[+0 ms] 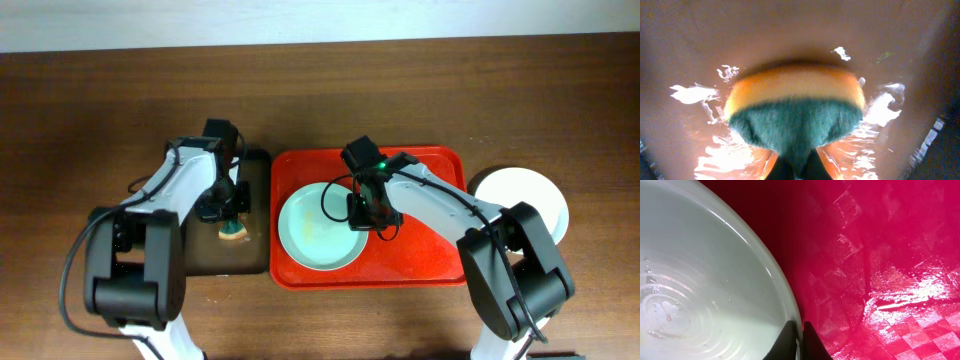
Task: Clean dirty plates on tray and stack at the side
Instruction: 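Lift the sponge with the left gripper and carry it toward the plate, then scrub the pale green plate with the sponge while the right gripper holds it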
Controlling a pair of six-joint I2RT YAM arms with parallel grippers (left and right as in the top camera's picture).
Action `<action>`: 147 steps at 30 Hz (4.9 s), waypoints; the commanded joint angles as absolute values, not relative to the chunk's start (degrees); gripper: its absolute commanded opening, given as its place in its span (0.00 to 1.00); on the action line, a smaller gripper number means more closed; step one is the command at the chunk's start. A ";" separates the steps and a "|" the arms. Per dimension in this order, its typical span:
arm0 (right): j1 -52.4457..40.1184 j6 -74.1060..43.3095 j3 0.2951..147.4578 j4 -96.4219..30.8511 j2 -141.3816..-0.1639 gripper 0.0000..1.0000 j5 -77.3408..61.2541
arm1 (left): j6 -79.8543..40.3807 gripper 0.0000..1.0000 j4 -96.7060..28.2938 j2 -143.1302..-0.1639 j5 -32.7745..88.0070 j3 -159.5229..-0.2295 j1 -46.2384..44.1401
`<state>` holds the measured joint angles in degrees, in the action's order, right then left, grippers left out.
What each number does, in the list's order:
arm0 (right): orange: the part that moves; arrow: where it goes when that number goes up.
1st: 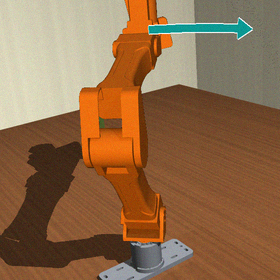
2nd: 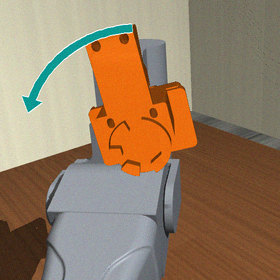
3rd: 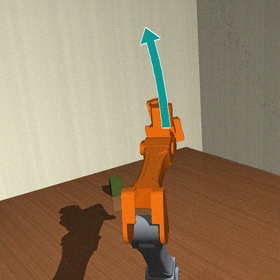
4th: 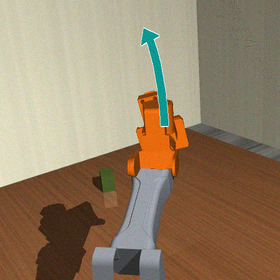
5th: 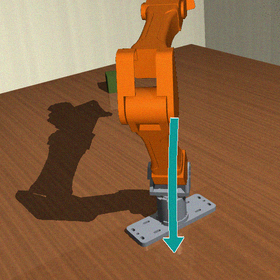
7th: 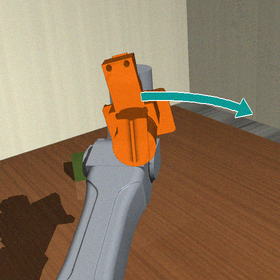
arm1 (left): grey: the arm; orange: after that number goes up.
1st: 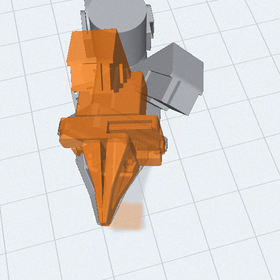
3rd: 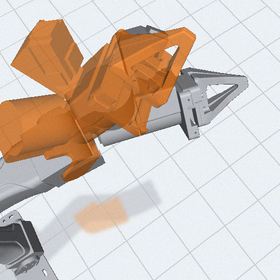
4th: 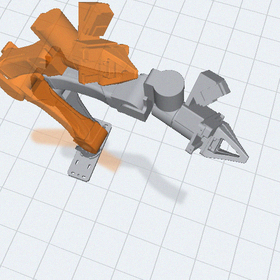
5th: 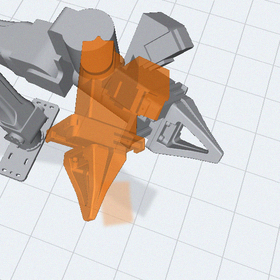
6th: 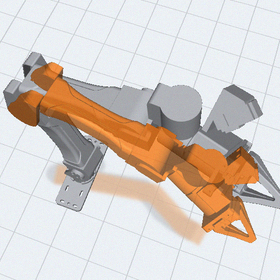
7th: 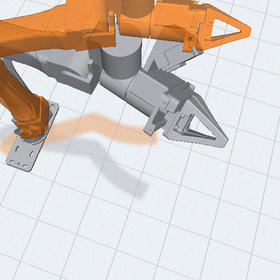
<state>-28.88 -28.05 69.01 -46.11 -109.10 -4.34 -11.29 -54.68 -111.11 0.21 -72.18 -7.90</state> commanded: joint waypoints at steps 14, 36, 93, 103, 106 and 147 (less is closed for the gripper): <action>-25.98 -28.14 68.51 -47.53 -109.95 0.04 -9.78 | -10.39 0.00 -57.58 -95.26 1.28 -75.40 -11.27; -20.60 -25.76 68.88 -48.82 -109.97 0.04 -18.09 | -11.25 0.00 -60.69 -95.35 1.83 -75.37 -12.05; -25.56 -23.42 67.26 -41.71 -109.97 0.05 -14.37 | -17.80 0.00 -42.41 -109.69 5.52 -69.25 -25.74; -25.54 -23.42 67.26 -41.50 -109.97 0.12 -14.76 | -15.27 0.00 -42.22 -114.02 30.15 -69.36 -25.32; -25.54 -23.40 67.26 -41.47 -109.97 0.13 -14.76 | -13.96 0.00 -42.24 -112.79 35.99 -70.17 -24.10; -25.56 -23.40 67.26 -41.54 -109.97 0.04 -14.76 | -14.72 0.00 -46.70 -110.21 13.65 -70.04 -25.10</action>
